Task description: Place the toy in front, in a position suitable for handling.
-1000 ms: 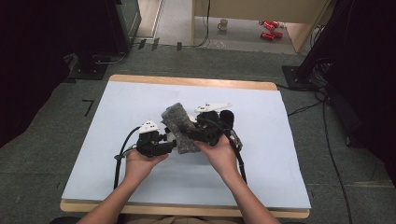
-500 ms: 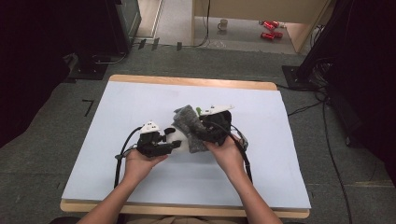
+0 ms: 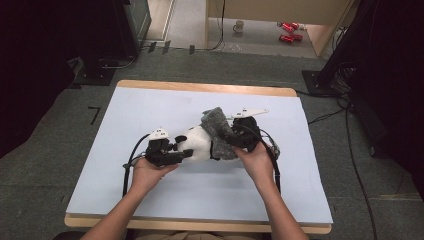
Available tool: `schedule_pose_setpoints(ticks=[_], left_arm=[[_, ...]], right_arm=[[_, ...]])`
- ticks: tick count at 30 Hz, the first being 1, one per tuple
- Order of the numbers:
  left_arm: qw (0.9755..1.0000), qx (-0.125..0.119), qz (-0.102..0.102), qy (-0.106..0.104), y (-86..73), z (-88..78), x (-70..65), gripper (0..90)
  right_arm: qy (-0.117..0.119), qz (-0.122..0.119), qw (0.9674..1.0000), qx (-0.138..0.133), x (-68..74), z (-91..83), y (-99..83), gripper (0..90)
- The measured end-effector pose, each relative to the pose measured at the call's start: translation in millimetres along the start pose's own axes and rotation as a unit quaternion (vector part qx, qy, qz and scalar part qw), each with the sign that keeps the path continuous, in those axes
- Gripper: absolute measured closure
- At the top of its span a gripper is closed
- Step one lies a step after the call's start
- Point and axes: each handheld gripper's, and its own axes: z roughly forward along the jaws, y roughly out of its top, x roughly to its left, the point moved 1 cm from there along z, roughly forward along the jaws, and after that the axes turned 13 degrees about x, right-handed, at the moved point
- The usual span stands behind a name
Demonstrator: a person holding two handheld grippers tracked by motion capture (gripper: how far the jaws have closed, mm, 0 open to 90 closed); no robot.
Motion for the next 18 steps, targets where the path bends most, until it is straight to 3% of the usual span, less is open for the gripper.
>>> schedule_pose_setpoints(ticks=[4, 10, 18], left_arm=[[1.0000, 0.003, 0.000, -0.005, 0.4, 0.1, 1.1, 50.7], [1.0000, 0.003, 0.004, -0.005, 2.0, 0.8, 1.0, 49.8], [0.9999, 0.006, 0.001, -0.008, 3.0, 0.7, 2.1, 49.3]], right_arm=[[-0.013, 0.008, 0.9998, -0.010, -10.8, -7.4, -3.2, 75.7], [-0.012, 0.034, 0.9991, -0.021, -29.4, -15.7, -10.1, 75.6], [-0.011, 0.050, 0.9981, -0.032, -42.8, -25.3, -15.6, 71.4]])
